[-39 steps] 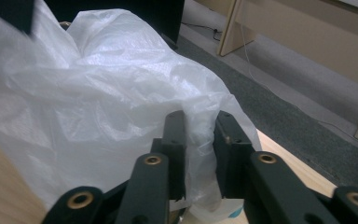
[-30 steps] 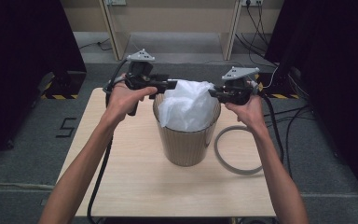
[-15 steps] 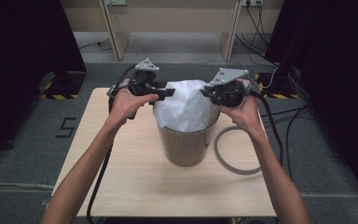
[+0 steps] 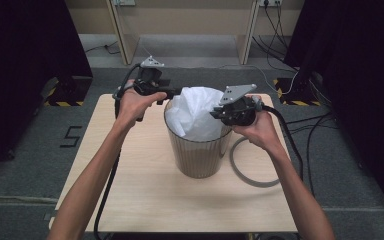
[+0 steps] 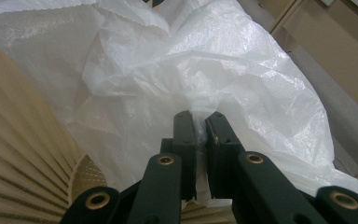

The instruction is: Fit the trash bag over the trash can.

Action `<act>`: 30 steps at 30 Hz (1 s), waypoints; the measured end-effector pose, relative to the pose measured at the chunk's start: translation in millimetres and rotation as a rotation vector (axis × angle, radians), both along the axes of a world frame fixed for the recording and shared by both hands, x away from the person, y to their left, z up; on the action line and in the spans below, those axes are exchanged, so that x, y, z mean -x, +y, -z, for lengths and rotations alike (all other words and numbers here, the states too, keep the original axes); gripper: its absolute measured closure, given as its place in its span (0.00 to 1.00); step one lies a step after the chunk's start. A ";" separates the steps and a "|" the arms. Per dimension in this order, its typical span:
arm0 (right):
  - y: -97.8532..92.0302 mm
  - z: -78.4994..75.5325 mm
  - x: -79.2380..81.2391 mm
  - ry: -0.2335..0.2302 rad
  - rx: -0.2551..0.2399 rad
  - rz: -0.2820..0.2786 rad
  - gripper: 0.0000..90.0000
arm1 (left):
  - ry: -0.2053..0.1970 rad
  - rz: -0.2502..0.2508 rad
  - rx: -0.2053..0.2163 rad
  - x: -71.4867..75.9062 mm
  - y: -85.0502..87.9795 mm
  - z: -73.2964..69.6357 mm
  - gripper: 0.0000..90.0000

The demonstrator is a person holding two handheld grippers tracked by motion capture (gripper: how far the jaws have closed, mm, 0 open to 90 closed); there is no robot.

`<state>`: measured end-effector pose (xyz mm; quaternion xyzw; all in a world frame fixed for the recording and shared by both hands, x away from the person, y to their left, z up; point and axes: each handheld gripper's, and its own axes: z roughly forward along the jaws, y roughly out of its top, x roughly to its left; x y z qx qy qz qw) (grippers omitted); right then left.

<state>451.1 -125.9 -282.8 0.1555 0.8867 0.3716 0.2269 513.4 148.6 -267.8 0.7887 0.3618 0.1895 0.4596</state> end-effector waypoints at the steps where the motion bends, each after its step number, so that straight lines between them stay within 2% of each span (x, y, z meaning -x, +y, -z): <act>1: -0.1 0.7 -0.4 0.002 -0.004 -0.001 0.92 | 0.009 -0.003 0.001 -3.8 -0.6 2.1 0.46; 4: -0.7 1.4 -1.4 0.012 -0.011 0.000 0.91 | 0.026 -0.001 0.016 -13.4 -4.1 7.6 0.44; 6: -1.4 1.3 -2.2 0.012 -0.025 0.007 0.89 | 0.048 0.028 0.045 -18.7 -5.6 11.2 0.48; 7: -1.9 1.2 -2.6 0.012 -0.029 0.010 0.88 | 0.066 0.045 0.064 -20.7 -6.2 12.9 0.52; 10: -3.0 1.3 -2.8 0.024 -0.047 0.015 0.81 | 0.061 0.076 0.043 -24.1 -9.1 16.8 0.68; 13: -4.6 1.7 -3.6 0.055 -0.074 0.039 0.63 | 0.036 0.092 0.032 -22.8 -10.5 17.7 0.83; 15: -8.3 -1.7 -4.6 0.057 -0.096 0.070 0.54 | 0.009 0.100 0.041 -19.6 -10.6 14.7 0.91; 16: -11.1 -4.6 -4.9 0.057 -0.123 0.080 0.51 | -0.013 0.099 0.033 -17.3 -10.5 12.5 0.94; 18: -17.9 -11.3 -5.8 0.062 -0.182 0.092 0.46 | -0.030 0.113 0.031 -11.3 -10.4 8.1 0.97; 20: -24.2 -17.6 -8.2 0.061 -0.220 0.133 0.42 | -0.047 0.127 0.026 -4.5 -11.2 3.9 0.98; 23: -31.4 -21.5 -18.2 0.051 -0.219 0.231 0.36 | -0.069 0.144 0.020 7.1 -12.2 -0.2 0.99; 25: -34.5 -19.1 -28.1 0.070 -0.221 0.288 0.34 | -0.083 0.164 0.009 15.1 -12.2 -1.4 0.99; 29: -36.9 -8.6 -47.2 0.128 -0.223 0.321 0.34 | -0.101 0.185 -0.009 27.8 -10.7 -0.5 0.99; 30: -37.0 -5.7 -50.9 0.145 -0.222 0.322 0.37 | -0.104 0.189 -0.011 30.3 -10.1 -0.1 0.98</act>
